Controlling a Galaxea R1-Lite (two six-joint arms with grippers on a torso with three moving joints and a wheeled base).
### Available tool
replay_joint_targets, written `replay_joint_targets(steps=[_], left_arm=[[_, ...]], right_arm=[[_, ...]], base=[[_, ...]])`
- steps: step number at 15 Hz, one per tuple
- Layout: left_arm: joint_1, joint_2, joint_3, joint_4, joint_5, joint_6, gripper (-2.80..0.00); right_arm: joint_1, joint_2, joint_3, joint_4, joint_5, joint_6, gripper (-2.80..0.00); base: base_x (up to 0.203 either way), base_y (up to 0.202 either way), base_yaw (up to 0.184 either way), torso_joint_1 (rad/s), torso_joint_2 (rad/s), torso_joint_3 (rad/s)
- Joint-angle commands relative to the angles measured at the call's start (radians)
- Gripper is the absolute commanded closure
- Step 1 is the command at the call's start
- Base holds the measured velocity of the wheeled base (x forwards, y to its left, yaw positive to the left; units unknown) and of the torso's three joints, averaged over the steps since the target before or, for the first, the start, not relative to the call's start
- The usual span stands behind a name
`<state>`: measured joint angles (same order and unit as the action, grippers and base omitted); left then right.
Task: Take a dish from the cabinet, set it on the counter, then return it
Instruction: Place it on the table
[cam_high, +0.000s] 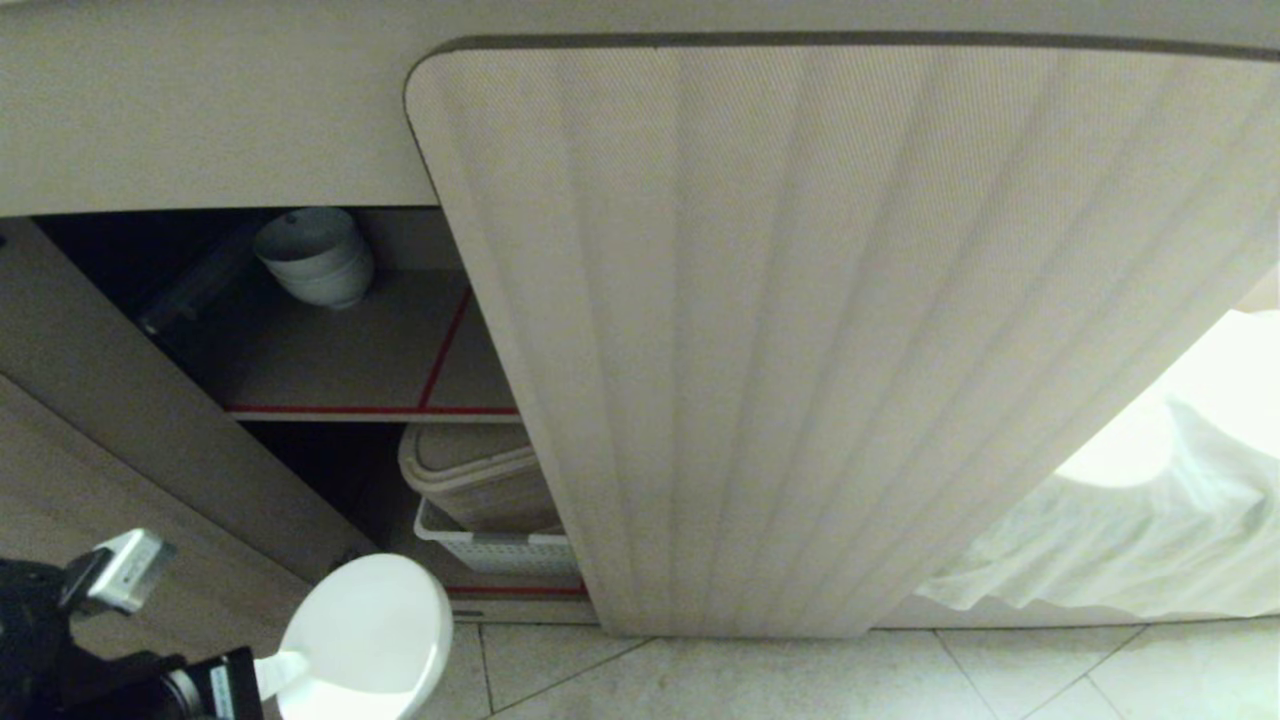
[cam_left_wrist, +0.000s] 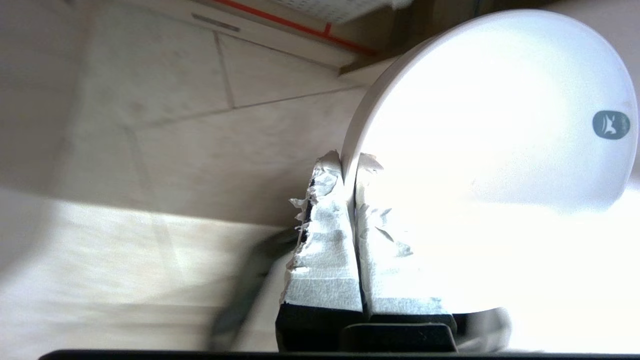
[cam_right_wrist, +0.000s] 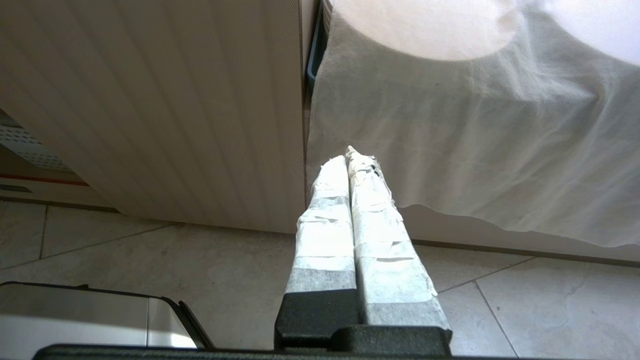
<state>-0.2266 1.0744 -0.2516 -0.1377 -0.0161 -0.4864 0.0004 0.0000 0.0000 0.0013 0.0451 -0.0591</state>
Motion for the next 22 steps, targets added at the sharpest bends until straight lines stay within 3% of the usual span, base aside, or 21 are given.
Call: replay_joint_targets(steps=[1,4,7,22], left_arm=[[-0.003,-0.12,0.006,0.087,0.0,0.066,0.0],[-0.021,-0.276,-0.007,0.28,-0.009,0.112,0.0],[-0.088,-0.389,-0.065,0.491,-0.016,0.137,0.0],[-0.096,-0.317,-0.08,0.501,-0.024,0.141,0.0]], right_arm=[[0.001,0.0,0.0,0.0,0.001,-0.001,0.0],[0.0,0.0,0.0,0.0,0.001,-0.001,0.0],[0.001,0.0,0.0,0.0,0.0,-0.001,0.0],[0.0,0.0,0.0,0.0,0.001,-0.001,0.0]], base=[[0.0,0.0,0.0,0.0,0.0,0.0],[0.0,0.0,0.0,0.0,0.0,0.0],[0.0,0.0,0.0,0.0,0.0,0.0],[0.0,0.0,0.0,0.0,0.0,0.0]])
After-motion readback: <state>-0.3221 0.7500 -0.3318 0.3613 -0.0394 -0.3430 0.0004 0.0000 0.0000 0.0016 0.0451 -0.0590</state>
